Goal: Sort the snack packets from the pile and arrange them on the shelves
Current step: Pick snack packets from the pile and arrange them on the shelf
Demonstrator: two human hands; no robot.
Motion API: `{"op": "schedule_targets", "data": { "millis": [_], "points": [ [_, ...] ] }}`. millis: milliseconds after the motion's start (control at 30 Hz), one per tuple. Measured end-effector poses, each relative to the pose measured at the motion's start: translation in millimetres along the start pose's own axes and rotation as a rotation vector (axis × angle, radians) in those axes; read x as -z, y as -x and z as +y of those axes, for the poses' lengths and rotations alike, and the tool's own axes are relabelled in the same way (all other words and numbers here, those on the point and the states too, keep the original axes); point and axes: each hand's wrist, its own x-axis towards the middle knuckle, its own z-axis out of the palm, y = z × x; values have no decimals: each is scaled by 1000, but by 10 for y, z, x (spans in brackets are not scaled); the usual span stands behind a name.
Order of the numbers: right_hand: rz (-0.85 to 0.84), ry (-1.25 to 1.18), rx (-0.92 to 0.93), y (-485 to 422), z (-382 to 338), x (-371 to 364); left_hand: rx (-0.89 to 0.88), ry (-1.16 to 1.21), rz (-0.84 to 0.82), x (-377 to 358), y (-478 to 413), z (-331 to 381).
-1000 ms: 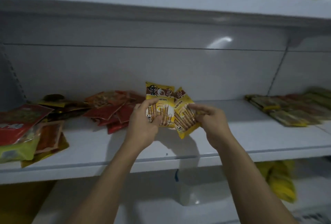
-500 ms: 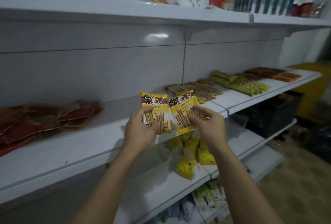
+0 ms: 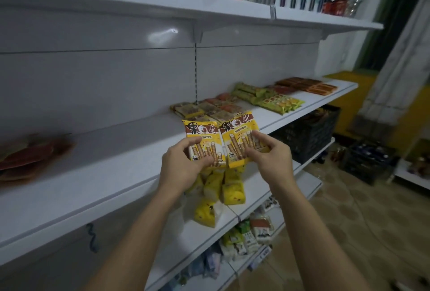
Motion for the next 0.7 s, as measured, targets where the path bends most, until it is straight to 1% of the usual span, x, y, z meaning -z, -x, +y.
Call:
{"op": "schedule_targets", "data": {
  "millis": [200,400,567,700],
  "points": [
    [-8,25,-10,-370,90,-45,26,22,-27,-178,-399,-90],
    [-6,51,-20,-998,209,-188,55,23,-27,-349,-1013,-177],
    [-64,73,-8,-1724,235,-485,55,-58,24,-441,-1602,-212],
    [-88,131,21,-2220,240,-709,60,-116,22,-495,-1964,-311]
  ]
}}
